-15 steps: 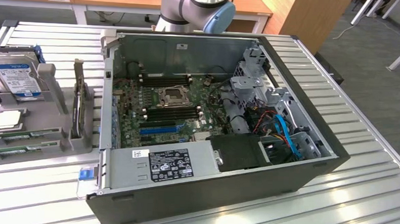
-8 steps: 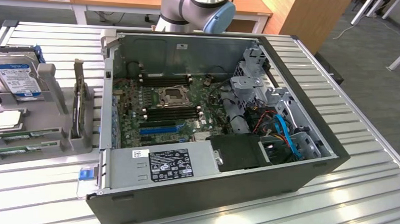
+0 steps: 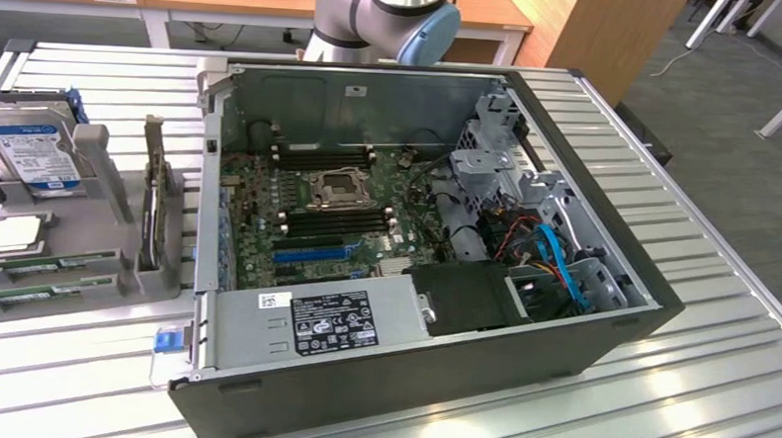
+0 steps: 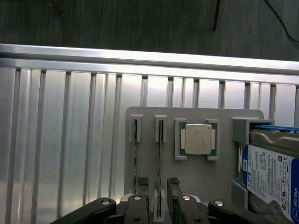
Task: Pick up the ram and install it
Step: 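Pick up the ram and move it above insertion slot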
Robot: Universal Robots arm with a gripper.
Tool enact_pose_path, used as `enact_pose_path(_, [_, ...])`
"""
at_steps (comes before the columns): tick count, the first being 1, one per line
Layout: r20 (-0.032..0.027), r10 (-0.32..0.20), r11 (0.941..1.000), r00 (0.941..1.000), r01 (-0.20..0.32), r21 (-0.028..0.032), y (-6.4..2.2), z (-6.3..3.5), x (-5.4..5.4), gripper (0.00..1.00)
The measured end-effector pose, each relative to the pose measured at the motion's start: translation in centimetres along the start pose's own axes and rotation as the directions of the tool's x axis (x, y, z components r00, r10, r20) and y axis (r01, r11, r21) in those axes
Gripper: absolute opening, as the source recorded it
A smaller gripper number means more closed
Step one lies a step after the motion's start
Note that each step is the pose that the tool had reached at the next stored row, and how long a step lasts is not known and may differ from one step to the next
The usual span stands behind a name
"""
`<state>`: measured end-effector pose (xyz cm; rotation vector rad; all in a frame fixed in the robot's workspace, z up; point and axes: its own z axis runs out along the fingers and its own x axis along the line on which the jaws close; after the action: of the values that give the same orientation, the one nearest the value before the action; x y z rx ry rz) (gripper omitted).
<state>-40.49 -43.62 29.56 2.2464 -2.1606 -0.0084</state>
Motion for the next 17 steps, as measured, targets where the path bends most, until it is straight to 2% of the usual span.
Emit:
enact_pose_path(9, [0.0000,-0.001,1.0000,1.0000,0.001,0.0008,0.01,0.01,0.00,0.29])
enact_pose_path(14, [0.0103,-0.001,1.0000,0.9999,0.001,0.0059,0.00,0.43,-0.01,0.29])
enact_pose_path(17, [0.0122,-0.001,1.0000,0.9999,0.001,0.0064,0.00,0.73,-0.01,0.29])
